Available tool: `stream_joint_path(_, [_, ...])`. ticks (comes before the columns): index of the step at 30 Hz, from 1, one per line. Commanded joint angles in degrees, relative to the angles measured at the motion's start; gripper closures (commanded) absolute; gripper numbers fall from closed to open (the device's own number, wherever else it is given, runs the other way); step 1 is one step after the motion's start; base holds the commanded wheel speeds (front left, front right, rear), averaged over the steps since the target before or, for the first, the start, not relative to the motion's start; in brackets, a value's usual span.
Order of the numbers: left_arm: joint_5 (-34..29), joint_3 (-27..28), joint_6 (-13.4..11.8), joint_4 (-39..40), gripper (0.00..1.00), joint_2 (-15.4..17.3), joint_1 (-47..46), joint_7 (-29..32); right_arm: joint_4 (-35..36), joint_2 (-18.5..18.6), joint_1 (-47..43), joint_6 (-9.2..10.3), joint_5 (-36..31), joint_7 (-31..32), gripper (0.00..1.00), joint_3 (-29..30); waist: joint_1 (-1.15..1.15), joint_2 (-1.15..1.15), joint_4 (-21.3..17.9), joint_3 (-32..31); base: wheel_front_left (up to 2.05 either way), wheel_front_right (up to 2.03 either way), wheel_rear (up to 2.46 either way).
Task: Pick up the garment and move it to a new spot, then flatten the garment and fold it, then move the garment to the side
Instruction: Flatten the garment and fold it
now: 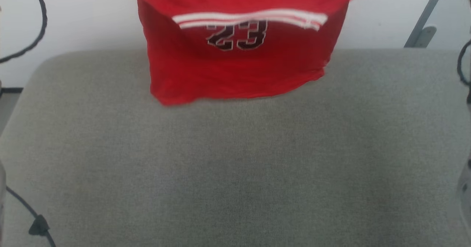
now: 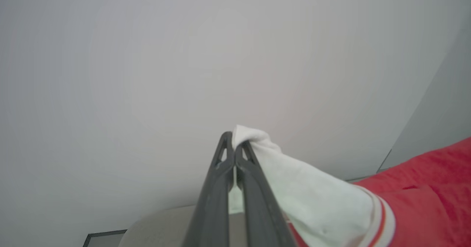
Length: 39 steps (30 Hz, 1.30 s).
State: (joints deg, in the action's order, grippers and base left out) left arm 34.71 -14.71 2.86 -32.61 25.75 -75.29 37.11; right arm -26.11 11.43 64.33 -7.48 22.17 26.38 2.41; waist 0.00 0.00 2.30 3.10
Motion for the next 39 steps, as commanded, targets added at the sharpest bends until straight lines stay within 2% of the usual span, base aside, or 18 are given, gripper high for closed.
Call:
stream_joint_path(1, [-0.76, -0.08, 0.54, -1.47, 1.0, -0.49, -2.24, -2.15, -2.0, 0.63, 2.78, -0.03, -0.66, -2.76, 1.0, -0.87, 0.0, 0.0, -0.12, 2.88, 0.0, 0.0, 0.0])
stream_joint_path(8, [-2.79, -0.71, 2.45, -8.01, 1.0, -1.64, -10.16, -12.65, -10.9, 2.42, 12.49, -0.02, -5.17, -15.49, 1.0, -4.6, 0.0, 0.0, -0.38, 12.24, 0.0, 0.0, 0.0])
stream_joint_path(10, [-2.96, -0.76, 2.49, -8.86, 1.0, -1.91, -11.54, -14.11, -12.09, 2.62, 13.93, -0.02, -6.07, -17.51, 1.0, -5.18, 0.0, 0.0, -0.36, 13.69, 0.0, 0.0, 0.0])
stream_joint_path(13, [-4.3, -1.18, 2.97, -11.34, 1.0, -2.55, -16.13, -20.05, -15.94, 3.33, 18.64, -0.02, -8.92, -25.56, 1.0, -5.23, 0.0, 0.0, -0.12, 17.58, 0.0, 0.0, 0.0])
stream_joint_path(17, [-6.52, -1.67, 3.47, -13.95, 1.0, -3.01, -21.31, -31.43, -20.92, 4.22, 23.77, -0.02, -13.92, -37.01, 1.0, -4.9, 0.0, 0.0, 0.34, 20.77, 0.0, 0.0, 0.0])
stream_joint_path(19, [-7.13, -1.7, 3.64, -15.9, 1.0, -3.45, -22.7, -36.68, -22.97, 4.48, 25.55, -0.02, -16.61, -39.78, 1.0, -5.08, 0.0, 0.0, 0.69, 21.62, 0.0, 0.0, 0.0])
stream_joint_path(21, [-7.2, -2.16, 3.94, -18.75, 1.0, -4.06, -22.94, -39.36, -25.05, 4.8, 26.21, -0.02, -18.87, -40.82, 1.0, -5.45, 0.0, 0.0, 1.03, 22.07, 0.0, 0.0, 0.0])
stream_joint_path(26, [-4.68, -4.11, 4.54, -25.53, 1.0, -5.89, -19.39, -39.77, -31.25, 4.09, 23.94, -0.02, -18.98, -41.41, 1.0, -7.36, 0.0, 0.0, 1.99, 21.75, 0.0, 0.0, 0.0])
stream_joint_path(29, [-2.52, -6.39, 4.6, -27.7, 1.0, -7.62, -15.97, -36.82, -34.49, 3.73, 21.37, -0.02, -16.25, -40.64, 1.0, -9.33, 0.0, 0.0, 2.72, 20.59, 0.0, 0.0, 0.0])
stream_joint_path(32, [0.52, -9.11, 4.62, -27.64, 1.0, -7.69, -11.34, -32.48, -36.26, 3.97, 17.68, -0.02, -12.7, -38.72, 1.0, -12.49, 0.0, 0.0, 3.34, 19.04, 0.0, 0.0, 0.0])
stream_joint_path(35, [3.65, -11.65, 4.64, -27.2, 1.0, -7.18, -5.59, -27.51, -35.98, 4.33, 12.81, -0.02, -8.29, -35.55, 1.0, -16.01, 0.0, 0.0, 3.74, 16.99, 0.0, 0.0, 0.0])
stream_joint_path(39, [6.84, -14.62, 4.65, -24.7, 1.0, -5.65, 1.53, -21.68, -31.82, 5.99, 5.46, -0.02, -0.54, -29.38, 1.0, -21.36, 0.0, 0.0, 3.84, 14.29, 0.0, 0.0, 0.0])
